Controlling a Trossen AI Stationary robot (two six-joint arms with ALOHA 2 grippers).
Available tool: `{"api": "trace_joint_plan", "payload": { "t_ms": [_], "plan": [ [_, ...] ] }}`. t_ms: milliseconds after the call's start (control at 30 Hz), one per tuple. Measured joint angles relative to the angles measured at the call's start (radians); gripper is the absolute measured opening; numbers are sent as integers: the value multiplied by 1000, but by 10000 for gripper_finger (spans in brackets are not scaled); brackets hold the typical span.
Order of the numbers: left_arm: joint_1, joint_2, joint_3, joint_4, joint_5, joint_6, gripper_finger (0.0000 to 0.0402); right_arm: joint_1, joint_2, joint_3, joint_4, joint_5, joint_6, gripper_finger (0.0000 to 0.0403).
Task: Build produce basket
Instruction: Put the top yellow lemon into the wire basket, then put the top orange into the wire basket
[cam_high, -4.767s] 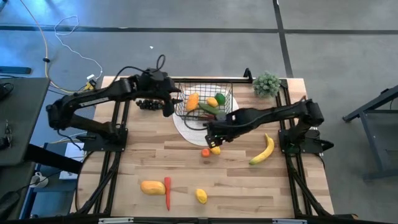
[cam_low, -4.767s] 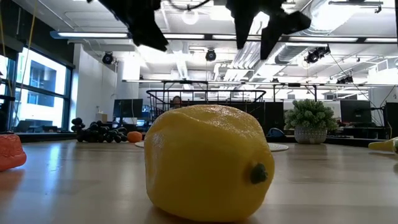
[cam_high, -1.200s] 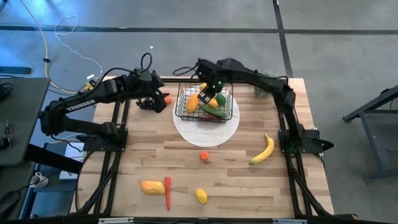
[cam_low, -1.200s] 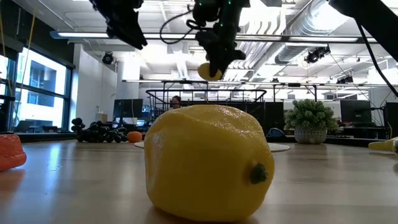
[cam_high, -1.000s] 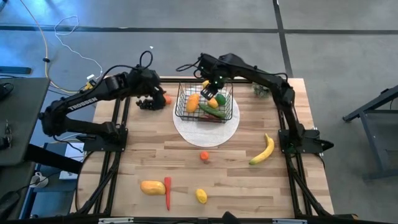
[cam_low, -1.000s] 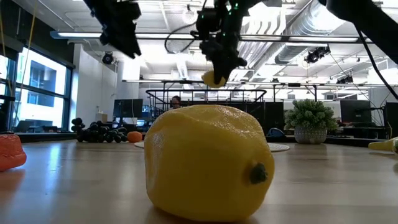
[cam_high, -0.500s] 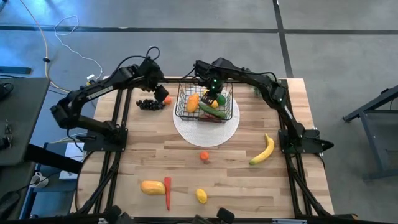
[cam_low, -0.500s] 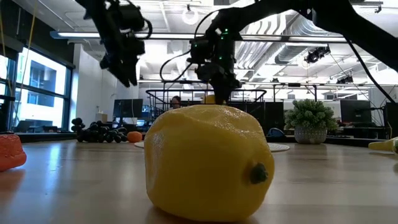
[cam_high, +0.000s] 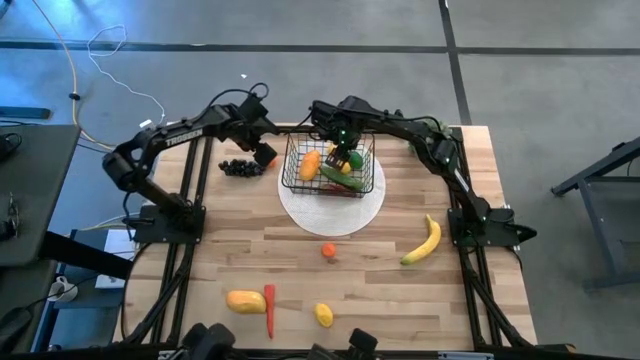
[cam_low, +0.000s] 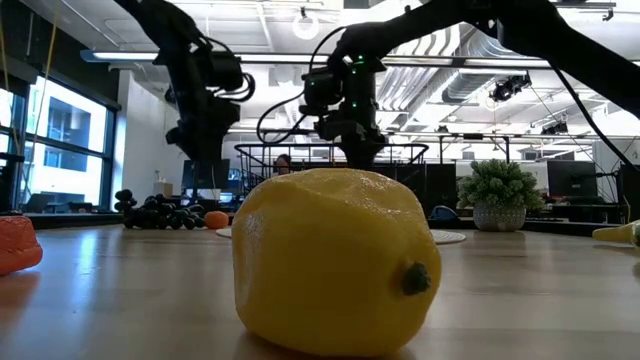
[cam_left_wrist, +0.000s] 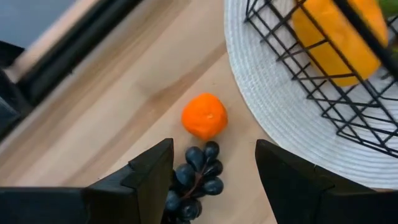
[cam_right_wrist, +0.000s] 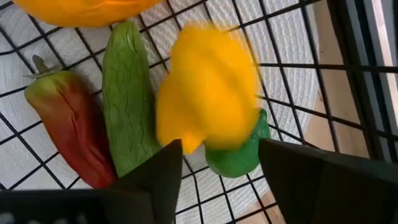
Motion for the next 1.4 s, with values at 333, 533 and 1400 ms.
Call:
{"api": "trace_joint_plan", "payload": {
  "t_ms": [333,533,1400],
  "plan": [
    [0,97,0,12,28,12,218,-4,-4,0,-7,-17,19,228],
    [0,147,0,50,22,23,218,-6,-30,0,-16,-25,37,227],
    [2,291,0,122,-34,74,201,-3,-50,2,-22,-55,154,227]
  ]
}}
